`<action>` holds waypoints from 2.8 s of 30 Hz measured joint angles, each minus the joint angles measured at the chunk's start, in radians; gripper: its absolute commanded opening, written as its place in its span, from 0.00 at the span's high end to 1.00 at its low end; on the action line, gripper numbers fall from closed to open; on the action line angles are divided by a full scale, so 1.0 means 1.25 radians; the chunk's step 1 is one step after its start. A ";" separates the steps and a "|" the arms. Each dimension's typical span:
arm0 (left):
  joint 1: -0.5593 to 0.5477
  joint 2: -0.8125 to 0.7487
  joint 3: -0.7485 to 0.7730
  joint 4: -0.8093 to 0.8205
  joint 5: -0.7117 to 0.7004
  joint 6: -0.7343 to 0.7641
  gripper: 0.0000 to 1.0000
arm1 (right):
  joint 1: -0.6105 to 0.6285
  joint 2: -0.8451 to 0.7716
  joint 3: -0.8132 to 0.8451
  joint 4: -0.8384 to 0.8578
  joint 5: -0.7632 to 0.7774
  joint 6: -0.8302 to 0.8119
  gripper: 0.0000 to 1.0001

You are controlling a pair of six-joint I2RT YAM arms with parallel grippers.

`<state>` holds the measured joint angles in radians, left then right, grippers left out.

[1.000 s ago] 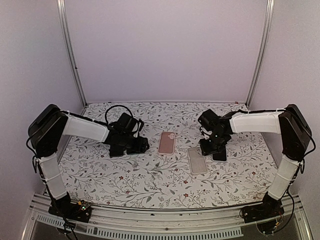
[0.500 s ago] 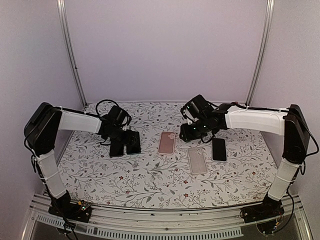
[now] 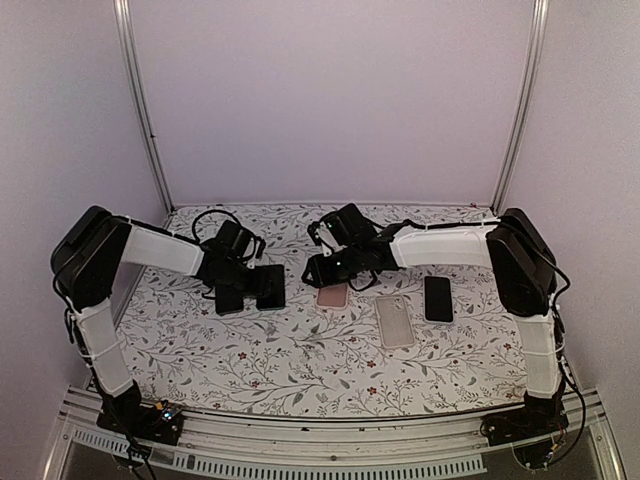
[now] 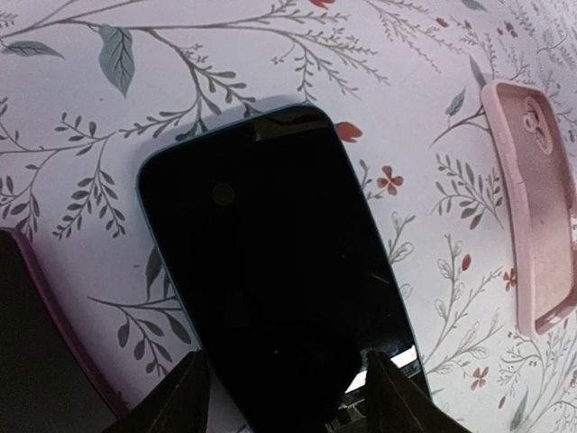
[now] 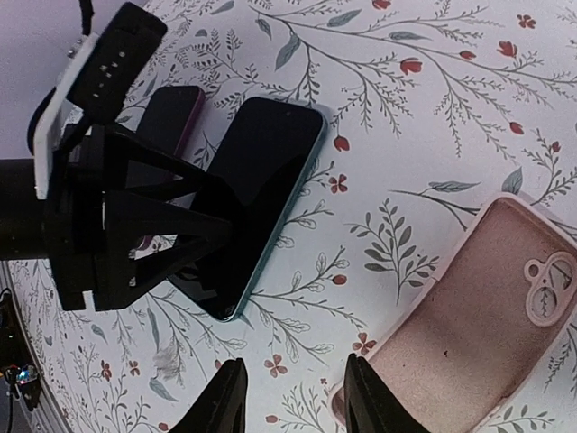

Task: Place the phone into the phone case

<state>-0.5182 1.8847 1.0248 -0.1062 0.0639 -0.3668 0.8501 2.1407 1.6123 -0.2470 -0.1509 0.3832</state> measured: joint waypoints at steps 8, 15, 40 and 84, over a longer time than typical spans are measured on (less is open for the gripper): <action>-0.052 -0.015 -0.049 0.075 0.033 -0.028 0.46 | 0.000 0.074 0.034 0.022 -0.015 0.020 0.62; -0.143 -0.038 -0.091 0.111 0.065 -0.061 0.48 | 0.000 0.105 0.041 0.025 -0.023 0.036 0.62; -0.077 -0.074 -0.052 0.013 -0.056 -0.060 0.37 | 0.058 0.239 0.215 -0.030 0.144 -0.048 0.54; -0.089 -0.078 -0.202 0.225 0.215 -0.063 0.72 | 0.092 0.010 -0.084 -0.078 0.144 -0.087 0.09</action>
<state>-0.6292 1.7878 0.7727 0.1753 0.3328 -0.4458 0.9646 2.1532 1.5078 -0.3450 0.0288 0.2741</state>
